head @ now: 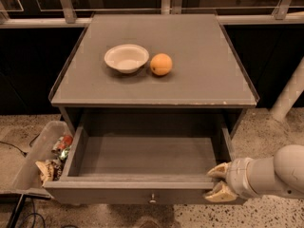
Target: Open top drawer
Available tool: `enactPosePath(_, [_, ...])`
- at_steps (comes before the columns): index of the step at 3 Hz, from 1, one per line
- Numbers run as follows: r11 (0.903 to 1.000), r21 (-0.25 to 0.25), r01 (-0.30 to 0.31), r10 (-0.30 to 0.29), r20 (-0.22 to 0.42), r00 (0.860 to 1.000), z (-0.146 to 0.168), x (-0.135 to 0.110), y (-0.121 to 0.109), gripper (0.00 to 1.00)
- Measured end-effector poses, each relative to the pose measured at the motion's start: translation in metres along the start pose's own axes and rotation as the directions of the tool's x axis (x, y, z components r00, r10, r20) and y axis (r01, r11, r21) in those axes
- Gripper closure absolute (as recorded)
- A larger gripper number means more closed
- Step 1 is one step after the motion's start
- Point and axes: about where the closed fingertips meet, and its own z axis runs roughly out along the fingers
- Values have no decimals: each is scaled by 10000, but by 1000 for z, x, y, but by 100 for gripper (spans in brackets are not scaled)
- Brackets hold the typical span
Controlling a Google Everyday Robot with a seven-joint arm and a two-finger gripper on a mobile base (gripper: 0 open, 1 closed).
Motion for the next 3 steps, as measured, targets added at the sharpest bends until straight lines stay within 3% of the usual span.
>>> enactPosePath(3, [9999, 62, -94, 94, 17, 10000, -6, 2, 10, 100])
